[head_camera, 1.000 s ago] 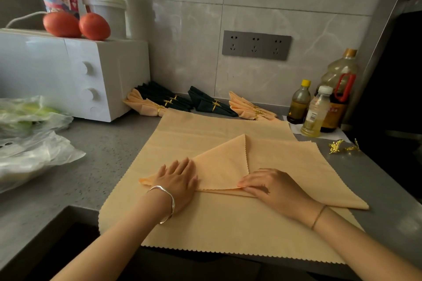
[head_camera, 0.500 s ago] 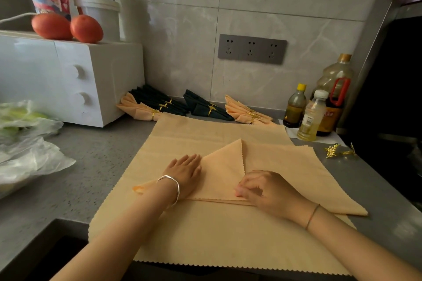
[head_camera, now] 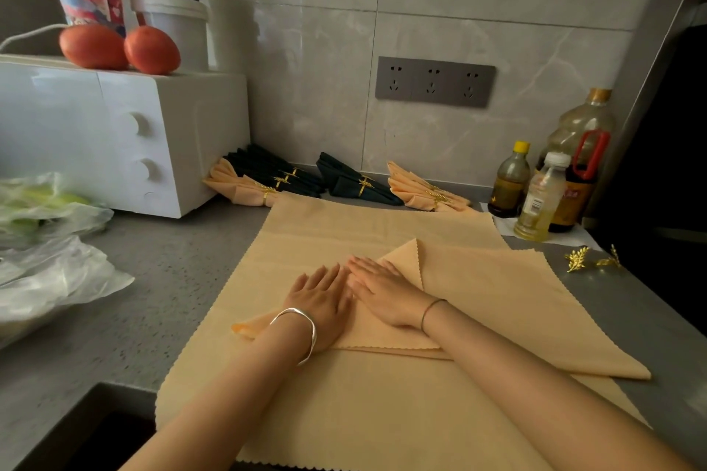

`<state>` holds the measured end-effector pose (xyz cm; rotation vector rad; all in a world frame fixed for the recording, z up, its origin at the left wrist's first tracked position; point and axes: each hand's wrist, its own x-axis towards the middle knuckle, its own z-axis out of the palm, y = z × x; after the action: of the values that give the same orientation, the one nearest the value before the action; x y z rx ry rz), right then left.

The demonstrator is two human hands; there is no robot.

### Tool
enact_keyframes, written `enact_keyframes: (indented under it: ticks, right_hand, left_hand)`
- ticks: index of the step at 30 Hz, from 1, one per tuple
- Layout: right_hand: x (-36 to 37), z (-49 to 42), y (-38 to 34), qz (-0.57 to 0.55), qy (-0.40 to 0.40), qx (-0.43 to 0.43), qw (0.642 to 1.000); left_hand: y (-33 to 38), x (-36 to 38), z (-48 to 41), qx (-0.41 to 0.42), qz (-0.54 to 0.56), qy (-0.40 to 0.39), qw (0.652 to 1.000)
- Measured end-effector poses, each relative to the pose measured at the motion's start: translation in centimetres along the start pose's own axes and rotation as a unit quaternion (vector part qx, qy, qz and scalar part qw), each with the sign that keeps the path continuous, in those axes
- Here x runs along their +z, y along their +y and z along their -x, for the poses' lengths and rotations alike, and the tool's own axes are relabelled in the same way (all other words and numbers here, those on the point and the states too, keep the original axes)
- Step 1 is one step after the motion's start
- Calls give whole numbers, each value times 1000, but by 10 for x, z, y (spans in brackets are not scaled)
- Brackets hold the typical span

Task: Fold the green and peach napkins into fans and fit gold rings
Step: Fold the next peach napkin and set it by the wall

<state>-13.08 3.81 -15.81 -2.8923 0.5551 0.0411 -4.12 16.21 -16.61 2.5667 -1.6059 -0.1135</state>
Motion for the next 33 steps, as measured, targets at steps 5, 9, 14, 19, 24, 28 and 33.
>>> enact_keyframes:
  ticks: [5,9,14,19,24,28,33]
  right_hand:
    - [0,4,23,10,-16,21,1000]
    - [-9,2,54,13,-18,71,997]
    - [-23,-2,76,2,-7,105,994]
    - [-41,12,110,-119,85,147,978]
    - [-57,22,160,-90,24,216,972]
    - [-59,19,168,-81,44,222,971]
    - [-63,11,176,-40,47,259,964]
  left_hand:
    - [-1,1,0,6,-3,3,1000]
    - [-3,3,-1,12,-1,3,1000]
    - [-4,1,-2,18,-3,-10,1000]
    - [2,-4,-6,0,-11,-54,998]
    - [29,-9,-24,17,-4,-48,999]
    - [60,-1,-36,27,9,-33,999]
    - [80,13,-38,-3,30,-8,1000]
